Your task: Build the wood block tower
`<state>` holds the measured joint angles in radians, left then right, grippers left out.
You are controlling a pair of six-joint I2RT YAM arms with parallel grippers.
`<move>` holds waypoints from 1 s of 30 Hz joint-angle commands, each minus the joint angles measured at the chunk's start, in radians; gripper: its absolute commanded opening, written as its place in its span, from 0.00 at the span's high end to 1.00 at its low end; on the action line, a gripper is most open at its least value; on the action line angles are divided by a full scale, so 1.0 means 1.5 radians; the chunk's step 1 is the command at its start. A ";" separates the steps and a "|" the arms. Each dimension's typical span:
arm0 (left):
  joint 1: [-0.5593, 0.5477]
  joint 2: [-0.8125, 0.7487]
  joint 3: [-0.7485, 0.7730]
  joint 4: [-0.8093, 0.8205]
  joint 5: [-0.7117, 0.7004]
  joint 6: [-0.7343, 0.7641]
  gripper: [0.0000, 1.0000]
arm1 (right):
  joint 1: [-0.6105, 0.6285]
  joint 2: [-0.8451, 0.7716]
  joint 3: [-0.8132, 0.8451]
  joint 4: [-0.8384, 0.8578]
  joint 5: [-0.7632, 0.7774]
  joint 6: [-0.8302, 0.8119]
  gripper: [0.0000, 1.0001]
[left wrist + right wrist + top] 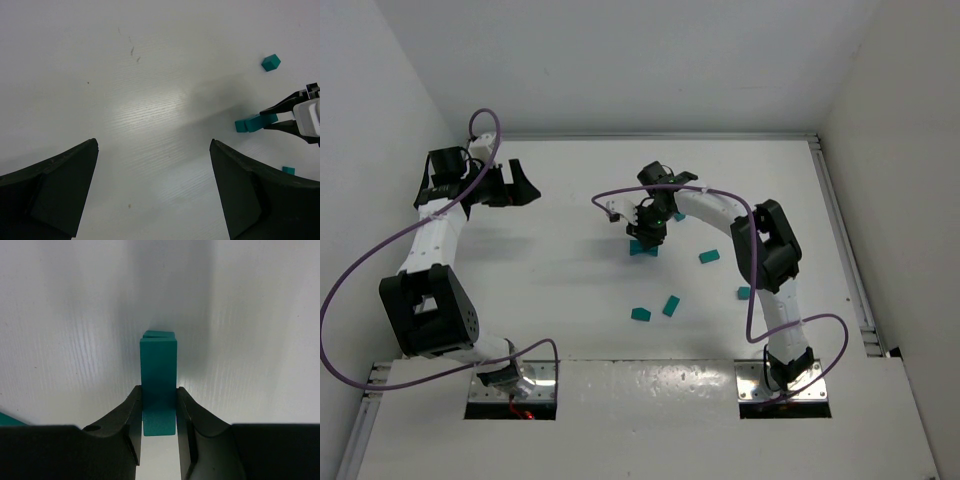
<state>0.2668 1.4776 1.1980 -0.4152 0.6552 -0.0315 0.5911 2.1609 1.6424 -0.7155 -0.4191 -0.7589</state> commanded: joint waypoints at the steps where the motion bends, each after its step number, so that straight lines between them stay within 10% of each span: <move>1: -0.007 0.001 0.019 0.018 0.013 0.000 0.00 | -0.003 0.002 0.018 0.002 -0.005 0.006 0.83; 30: -0.007 0.001 0.019 0.018 0.007 0.000 0.00 | 0.001 0.015 0.012 0.002 -0.004 0.005 0.68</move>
<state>0.2668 1.4776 1.1980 -0.4152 0.6544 -0.0315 0.5915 2.1735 1.6424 -0.7116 -0.4191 -0.7582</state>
